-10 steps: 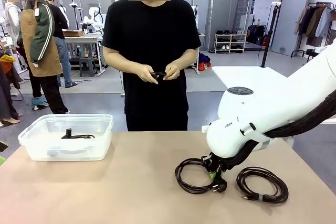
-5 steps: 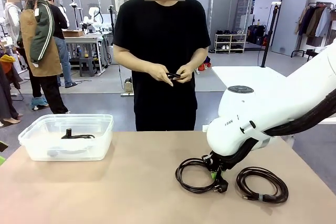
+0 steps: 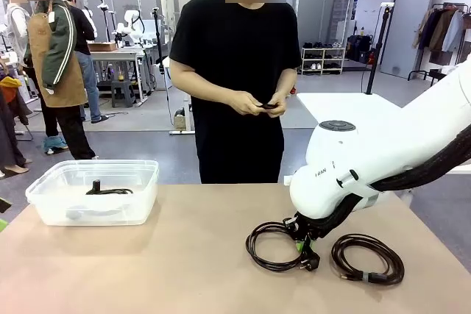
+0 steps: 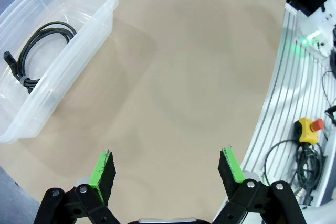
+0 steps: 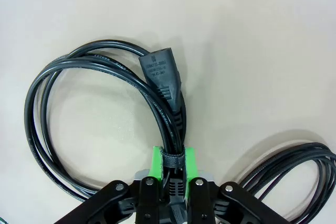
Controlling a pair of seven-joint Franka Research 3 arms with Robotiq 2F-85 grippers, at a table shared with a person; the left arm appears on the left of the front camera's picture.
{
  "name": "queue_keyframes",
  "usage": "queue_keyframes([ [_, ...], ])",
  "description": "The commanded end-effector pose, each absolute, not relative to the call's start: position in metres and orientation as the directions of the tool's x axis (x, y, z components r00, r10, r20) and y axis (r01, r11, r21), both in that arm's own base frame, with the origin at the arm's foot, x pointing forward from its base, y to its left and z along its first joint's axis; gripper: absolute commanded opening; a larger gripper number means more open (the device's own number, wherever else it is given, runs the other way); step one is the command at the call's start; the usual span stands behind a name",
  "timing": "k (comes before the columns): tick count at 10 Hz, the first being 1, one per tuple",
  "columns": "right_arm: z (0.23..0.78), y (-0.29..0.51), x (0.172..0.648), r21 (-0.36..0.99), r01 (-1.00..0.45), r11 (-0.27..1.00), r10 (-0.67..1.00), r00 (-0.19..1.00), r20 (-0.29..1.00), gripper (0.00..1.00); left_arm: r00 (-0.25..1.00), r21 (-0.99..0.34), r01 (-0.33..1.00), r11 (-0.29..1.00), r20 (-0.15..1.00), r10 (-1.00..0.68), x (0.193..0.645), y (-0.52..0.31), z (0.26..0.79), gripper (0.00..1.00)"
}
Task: Organize and store the cables.
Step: Place the Power Cable into the Organizing box.
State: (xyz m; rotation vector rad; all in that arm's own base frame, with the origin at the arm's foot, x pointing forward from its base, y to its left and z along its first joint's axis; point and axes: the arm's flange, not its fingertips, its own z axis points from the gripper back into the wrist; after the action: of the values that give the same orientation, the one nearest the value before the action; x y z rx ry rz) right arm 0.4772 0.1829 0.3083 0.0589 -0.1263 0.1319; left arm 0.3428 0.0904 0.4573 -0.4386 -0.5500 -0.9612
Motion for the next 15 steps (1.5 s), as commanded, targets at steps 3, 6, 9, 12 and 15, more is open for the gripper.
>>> queue_keyframes([
  [3,0.386,0.210,0.462,0.130,-0.155,0.979,0.129,0.973,0.191,0.19,0.465,-0.117,0.852,0.511,0.618,-0.634,0.343,0.089,0.457,1.00],
  [6,0.418,0.262,0.463,0.146,-0.144,0.979,0.118,0.978,0.174,0.19,0.465,-0.117,0.852,0.511,0.618,-0.634,0.343,0.089,0.457,1.00],
  [9,0.417,0.341,0.473,0.137,-0.141,0.981,0.122,0.983,0.140,0.19,0.465,-0.117,0.852,0.511,0.618,-0.634,0.343,0.089,0.457,1.00],
  [12,0.385,0.389,0.475,0.159,-0.152,0.975,0.125,0.978,0.169,0.19,0.465,-0.117,0.852,0.511,0.618,-0.634,0.343,0.089,0.457,1.00],
  [15,0.346,0.410,0.469,0.180,-0.130,0.975,0.104,0.984,0.143,0.19,0.465,-0.117,0.852,0.511,0.618,-0.634,0.343,0.089,0.457,1.00],
])
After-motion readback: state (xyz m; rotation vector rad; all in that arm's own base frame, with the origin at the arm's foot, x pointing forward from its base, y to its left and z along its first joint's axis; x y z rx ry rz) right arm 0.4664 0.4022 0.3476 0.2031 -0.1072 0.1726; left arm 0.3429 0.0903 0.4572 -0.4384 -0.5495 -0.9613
